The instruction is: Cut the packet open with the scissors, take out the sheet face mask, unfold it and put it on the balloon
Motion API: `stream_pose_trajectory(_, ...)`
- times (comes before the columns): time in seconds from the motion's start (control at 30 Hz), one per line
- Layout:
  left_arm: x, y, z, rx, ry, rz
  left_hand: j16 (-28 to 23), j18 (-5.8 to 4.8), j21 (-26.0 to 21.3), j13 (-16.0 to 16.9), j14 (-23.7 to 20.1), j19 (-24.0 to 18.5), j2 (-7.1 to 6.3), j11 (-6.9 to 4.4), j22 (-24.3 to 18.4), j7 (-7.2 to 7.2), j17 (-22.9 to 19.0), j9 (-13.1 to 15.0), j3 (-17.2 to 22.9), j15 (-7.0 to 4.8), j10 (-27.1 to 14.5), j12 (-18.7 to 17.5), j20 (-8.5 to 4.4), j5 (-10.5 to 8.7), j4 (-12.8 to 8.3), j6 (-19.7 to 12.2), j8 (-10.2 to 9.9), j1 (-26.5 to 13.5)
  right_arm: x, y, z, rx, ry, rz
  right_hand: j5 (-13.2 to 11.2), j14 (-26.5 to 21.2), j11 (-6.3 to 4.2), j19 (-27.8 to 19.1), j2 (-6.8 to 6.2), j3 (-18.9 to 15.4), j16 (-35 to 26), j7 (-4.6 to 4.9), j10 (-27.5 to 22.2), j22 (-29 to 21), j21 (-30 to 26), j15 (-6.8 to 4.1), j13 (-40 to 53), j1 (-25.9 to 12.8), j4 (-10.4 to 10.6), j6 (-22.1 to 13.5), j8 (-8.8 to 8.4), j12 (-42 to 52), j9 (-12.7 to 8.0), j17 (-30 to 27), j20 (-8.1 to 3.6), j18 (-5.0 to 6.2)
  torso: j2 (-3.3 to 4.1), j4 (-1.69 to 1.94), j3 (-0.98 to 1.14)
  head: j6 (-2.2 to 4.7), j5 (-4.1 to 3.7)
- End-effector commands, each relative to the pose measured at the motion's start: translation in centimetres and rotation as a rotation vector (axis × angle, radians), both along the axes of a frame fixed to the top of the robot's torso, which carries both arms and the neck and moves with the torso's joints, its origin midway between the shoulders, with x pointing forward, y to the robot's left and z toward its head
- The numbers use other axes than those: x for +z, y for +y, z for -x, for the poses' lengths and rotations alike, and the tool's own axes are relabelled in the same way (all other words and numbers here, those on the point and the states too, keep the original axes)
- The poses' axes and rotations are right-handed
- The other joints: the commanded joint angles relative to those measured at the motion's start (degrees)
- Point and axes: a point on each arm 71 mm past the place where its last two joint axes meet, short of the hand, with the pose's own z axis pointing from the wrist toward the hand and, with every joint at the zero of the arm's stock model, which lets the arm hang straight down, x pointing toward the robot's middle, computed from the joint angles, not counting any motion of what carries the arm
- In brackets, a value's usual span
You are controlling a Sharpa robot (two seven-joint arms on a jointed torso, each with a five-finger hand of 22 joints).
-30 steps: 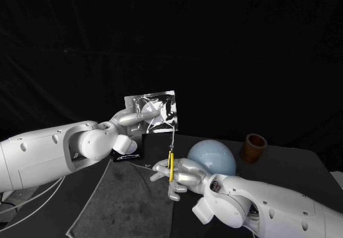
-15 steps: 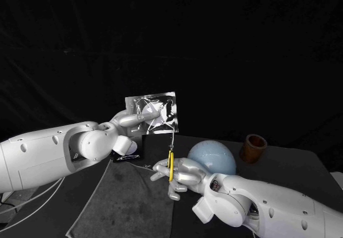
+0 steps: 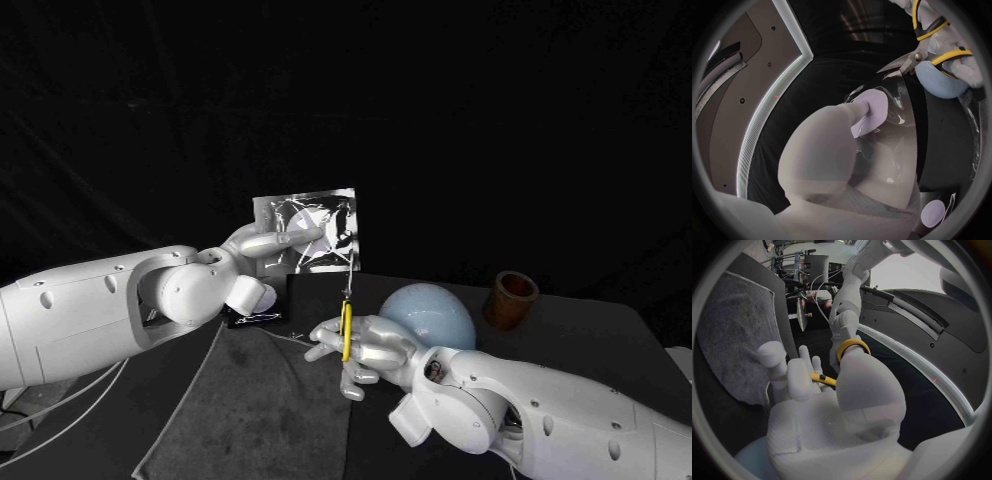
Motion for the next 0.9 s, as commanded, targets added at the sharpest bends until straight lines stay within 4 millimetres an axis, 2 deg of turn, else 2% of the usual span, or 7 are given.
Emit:
stream_pose_trajectory(0.03, 0.14, -0.29, 0.12, -0.037, -0.011, 0.000, -0.38, 1.12, 0.39, -0.02, 0.14, 0.18, 0.60, -0.10, -0.05, 0.39, 0.04, 0.44, 0.09, -0.17, 0.37, -0.16, -0.04, 0.17, -0.36, 0.06, 0.20, 0.19, 0.15, 0.06, 0.01, 0.007, 0.001, -0.010, -0.20, 0.18, 0.00, 0.57, 0.19, 0.51, 0.11, 5.07, 0.66, 2.94, 0.40, -0.06, -0.10, -0.39, -0.01, 0.40, 0.37, 0.43, -0.09, 0.19, -0.06, 0.20, 0.01, 0.00, 0.04, 0.03, 0.01)
stream_pose_trajectory(0.33, 0.08, -0.38, 0.18, -0.056, -0.013, -0.013, -0.38, 1.12, 0.41, -0.02, 0.15, 0.19, 0.60, -0.10, -0.05, 0.38, 0.06, 0.46, 0.12, -0.18, 0.39, -0.16, -0.05, 0.16, -0.42, 0.07, 0.21, 0.14, 0.17, -0.06, -0.11, -0.002, 0.003, -0.005, -0.22, 0.77, -0.11, 1.55, 0.89, 0.49, 0.45, 4.84, 2.09, 3.25, 1.81, -0.17, -0.28, -0.06, -0.17, 2.04, 1.37, 1.58, -0.41, 0.87, -0.14, -0.05, 0.03, -0.02, 0.01, 0.02, 0.02)
stream_pose_trajectory(0.5, 0.05, -0.45, 0.22, -0.066, -0.015, -0.022, -0.38, 1.12, 0.42, -0.02, 0.18, 0.21, 0.61, -0.11, -0.04, 0.37, 0.07, 0.48, 0.14, -0.18, 0.41, -0.15, -0.05, 0.16, -0.45, 0.08, 0.23, 0.10, 0.18, -0.14, -0.18, -0.015, 0.002, -0.003, -0.21, 2.53, -0.88, 4.11, 2.38, -0.66, 1.21, 4.21, 7.84, 4.38, 5.69, -0.81, 0.57, 1.07, -0.54, 7.81, 3.81, 5.17, -0.95, 3.04, -0.65, -0.73, 0.02, 0.00, 0.02, -0.10, 0.15)
stream_pose_trajectory(0.57, 0.04, -0.43, 0.23, -0.069, -0.015, -0.026, -0.37, 1.12, 0.42, -0.02, 0.18, 0.21, 0.61, -0.11, -0.04, 0.37, 0.07, 0.48, 0.14, -0.18, 0.42, -0.15, -0.05, 0.16, -0.46, 0.09, 0.24, 0.10, 0.19, -0.20, -0.23, -0.023, 0.001, -0.003, -0.20, 2.83, -1.17, 4.46, 2.76, -1.20, 1.30, 3.94, 9.00, 4.55, 6.27, -1.09, 0.91, 1.35, -0.61, 9.03, 4.18, 5.99, -1.25, 3.30, -0.90, -0.82, 0.02, 0.01, 0.02, -0.12, 0.18)
stream_pose_trajectory(0.77, 0.00, -0.31, 0.22, -0.070, -0.016, -0.034, -0.37, 1.12, 0.43, -0.01, 0.20, 0.22, 0.63, -0.11, -0.04, 0.37, 0.09, 0.50, 0.15, -0.18, 0.44, -0.14, -0.05, 0.16, -0.48, 0.10, 0.25, 0.06, 0.19, -0.33, -0.33, -0.038, -0.001, -0.002, -0.27, 4.47, -3.35, 6.37, 4.54, -3.43, 1.80, 1.99, 14.84, 5.54, 9.40, -2.85, 4.13, 2.53, -0.97, 14.54, 6.35, 10.96, -1.98, 5.43, -2.53, -1.35, 0.01, 0.00, 0.01, -0.13, 0.21)
stream_pose_trajectory(0.87, -0.01, -0.30, 0.22, -0.071, -0.016, -0.036, -0.37, 1.12, 0.44, -0.01, 0.21, 0.22, 0.63, -0.12, -0.04, 0.36, 0.09, 0.50, 0.16, -0.19, 0.45, -0.14, -0.06, 0.16, -0.49, 0.11, 0.26, 0.05, 0.19, -0.37, -0.36, -0.043, -0.001, -0.001, -0.17, 5.15, -4.56, 7.20, 5.52, -4.42, 1.90, 0.57, 17.85, 5.95, 10.70, -4.00, 6.60, 2.99, -1.10, 17.05, 7.97, 14.12, -1.66, 6.25, -3.47, -1.59, 0.02, 0.00, 0.01, -0.14, 0.25)
stream_pose_trajectory(0.9, -0.01, -0.30, 0.22, -0.071, -0.016, -0.036, -0.37, 1.12, 0.44, -0.01, 0.21, 0.22, 0.63, -0.12, -0.04, 0.36, 0.09, 0.50, 0.16, -0.19, 0.45, -0.14, -0.06, 0.16, -0.49, 0.11, 0.26, 0.05, 0.19, -0.39, -0.37, -0.045, -0.001, 0.000, -0.17, 5.61, -5.37, 7.76, 6.04, -4.84, 1.99, -0.25, 19.59, 6.22, 11.52, -4.63, 8.29, 3.36, -1.25, 18.53, 9.18, 16.21, -1.16, 6.87, -4.03, -1.75, 0.04, 0.00, 0.02, -0.15, 0.25)
